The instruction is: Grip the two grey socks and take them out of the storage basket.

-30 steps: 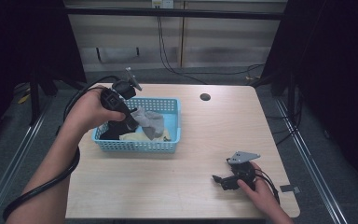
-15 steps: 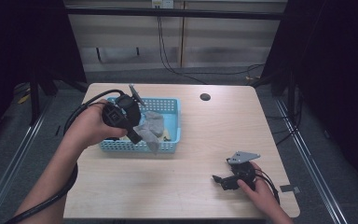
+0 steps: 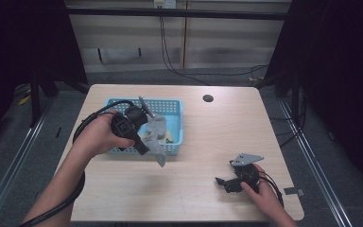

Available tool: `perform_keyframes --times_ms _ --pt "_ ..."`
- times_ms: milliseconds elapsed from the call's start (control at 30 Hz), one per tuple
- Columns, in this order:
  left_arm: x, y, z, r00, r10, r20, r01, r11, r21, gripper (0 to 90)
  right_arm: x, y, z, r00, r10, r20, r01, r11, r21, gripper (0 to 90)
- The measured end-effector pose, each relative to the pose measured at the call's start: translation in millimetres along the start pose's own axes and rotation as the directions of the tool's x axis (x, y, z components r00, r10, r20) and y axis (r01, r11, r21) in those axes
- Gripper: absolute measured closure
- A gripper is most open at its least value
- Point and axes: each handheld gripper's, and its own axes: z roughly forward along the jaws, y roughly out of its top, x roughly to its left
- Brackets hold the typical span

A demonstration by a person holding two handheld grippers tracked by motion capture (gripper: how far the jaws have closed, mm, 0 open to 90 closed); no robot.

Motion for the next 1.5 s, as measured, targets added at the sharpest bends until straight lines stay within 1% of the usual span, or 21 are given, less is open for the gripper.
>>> perform_keyframes --times_ms 100,367,467,533,633,667,700,733,833,867,900,967,1033,1067,1100,1200,1233,1367,1400,1467,1500 --pt "-0.1 0.2 4.8 1.0 0.001 -0.001 -0.001 1.0 0.005 84.6 0.0 0.0 0.0 1.0 0.0 -0.001 0.0 1.0 -0.001 10.0" --pt "-4.8 -0.5 28.5 0.9997 0.009 0.021 -0.009 0.9996 0.027 84.1 0.2 0.0 0.0 1.0 0.003 -0.002 -0.003 1.0 0.001 10.0" --pt "-4.2 -0.6 32.5 0.9996 0.018 0.022 -0.019 0.9992 0.034 83.9 0.2 0.0 0.0 1.0 0.003 -0.002 -0.003 1.0 0.001 10.0" --pt "-4.8 -1.0 36.3 0.9998 0.013 0.017 -0.013 0.9995 0.029 83.1 0.0 -0.1 -0.1 1.0 -0.001 -0.002 0.001 1.0 0.002 10.0" --pt "-4.9 -1.3 41.2 0.9998 0.013 0.017 -0.014 0.9996 0.024 80.4 0.0 -0.1 -0.1 1.0 0.0 -0.002 0.0 1.0 0.002 10.0" --pt "-4.2 -1.4 43.0 0.9997 0.023 0.005 -0.023 0.9996 0.017 75.1 0.0 -0.1 -0.1 1.0 0.0 -0.002 0.0 1.0 0.002 10.0" --pt "-4.2 -1.4 43.0 0.9997 0.023 0.005 -0.023 0.9996 0.017 72.8 0.0 -0.1 -0.1 1.0 0.0 -0.002 0.0 1.0 0.002 10.0" --pt "-3.3 -1.2 43.0 0.9996 0.029 -0.007 -0.029 0.9996 -0.003 68.8 0.0 -0.1 -0.2 1.0 -0.001 0.0 0.001 1.0 0.003 10.0" --pt "-1.9 -0.9 41.9 0.9994 0.032 -0.016 -0.032 0.9993 -0.018 63.8 0.0 0.0 -0.2 1.0 -0.001 0.0 0.001 1.0 0.004 10.0" --pt "-1.1 -0.4 41.0 0.9995 0.023 -0.021 -0.023 0.9994 -0.026 63.8 0.0 0.0 -0.2 1.0 -0.001 0.001 0.001 1.0 0.004 10.0" --pt "1.9 0.4 39.1 0.9992 0.016 -0.037 -0.018 0.9991 -0.038 60.9 0.0 -0.1 -0.1 1.0 0.0 -0.002 0.0 1.0 0.002 10.0" --pt "6.4 1.8 38.0 0.9989 0.003 -0.048 -0.006 0.9983 -0.058 58.6 0.0 -0.1 -0.1 1.0 0.0 -0.002 0.0 1.0 0.002 10.0" --pt "8.8 2.8 37.5 0.9985 -0.001 -0.054 -0.002 0.9981 -0.062 56.5 0.0 -0.1 -0.1 1.0 0.0 -0.002 0.0 1.0 0.002 10.0" --pt "14.1 5.7 36.9 0.9971 -0.022 -0.072 0.016 0.9968 -0.079 54.8 0.0 0.0 -0.2 1.0 -0.001 0.0 0.001 1.0 0.004 10.0" --pt "17.1 7.5 36.9 0.9968 -0.031 -0.074 0.025 0.996 -0.086 54.3 0.0 -0.1 -0.1 1.0 0.0 -0.002 0.0 1.0 0.002 10.0" --pt "28.0 14.1 37.4 0.9937 -0.056 -0.097 0.047 0.9948 -0.091 52.2 0.0 -0.1 -0.1 1.0 0.0 -0.002 0.0 1.0 0.002 10.0" --pt "28.0 14.1 37.4 0.9937 -0.056 -0.097 0.047 0.9948 -0.091 51.2 0.2 0.0 0.0 1.0 0.002 -0.001 -0.002 1.0 0.001 10.0" --pt "43.7 22.3 40.5 0.9876 -0.095 -0.125 0.081 0.9905 -0.112 48.6 0.2 0.0 0.0 1.0 0.003 -0.001 -0.003 1.0 0.001 10.0" --pt "52.2 25.1 44.2 0.9829 -0.12 -0.14 0.102 0.9869 -0.125 47.8 0.2 0.0 -0.2 1.0 0.002 0.001 -0.002 1.0 0.002 10.0" --pt "59.8 26.8 48.4 0.9792 -0.132 -0.154 0.113 0.9859 -0.123 47.0 0.2 0.0 -0.2 1.0 0.002 0.001 -0.002 1.0 0.003 10.0" --pt "59.8 26.8 48.4 0.9792 -0.132 -0.154 0.113 0.9859 -0.123 46.1 0.2 0.0 -0.2 1.0 0.002 0.001 -0.002 1.0 0.003 10.0"
